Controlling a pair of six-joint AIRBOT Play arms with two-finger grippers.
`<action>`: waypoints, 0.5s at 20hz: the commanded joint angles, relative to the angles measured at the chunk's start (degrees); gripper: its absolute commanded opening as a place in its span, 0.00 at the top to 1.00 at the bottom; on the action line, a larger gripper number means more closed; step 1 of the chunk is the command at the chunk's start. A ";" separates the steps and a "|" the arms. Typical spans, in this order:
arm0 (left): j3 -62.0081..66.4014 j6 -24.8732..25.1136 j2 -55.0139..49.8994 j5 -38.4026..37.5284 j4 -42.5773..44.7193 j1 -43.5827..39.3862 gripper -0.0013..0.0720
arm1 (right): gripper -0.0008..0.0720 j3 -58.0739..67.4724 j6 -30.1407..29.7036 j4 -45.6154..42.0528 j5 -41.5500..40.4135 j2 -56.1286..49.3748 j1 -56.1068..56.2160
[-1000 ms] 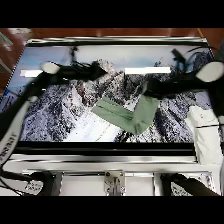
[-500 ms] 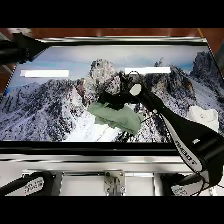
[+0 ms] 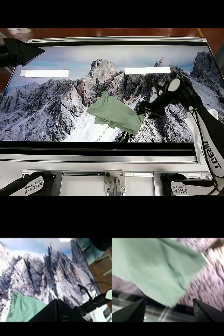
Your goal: Fold the shirts.
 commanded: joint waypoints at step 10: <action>-0.02 -0.72 0.09 -0.68 0.26 -0.07 0.93 | 0.80 -19.37 -11.37 31.17 -26.75 -2.69 -0.13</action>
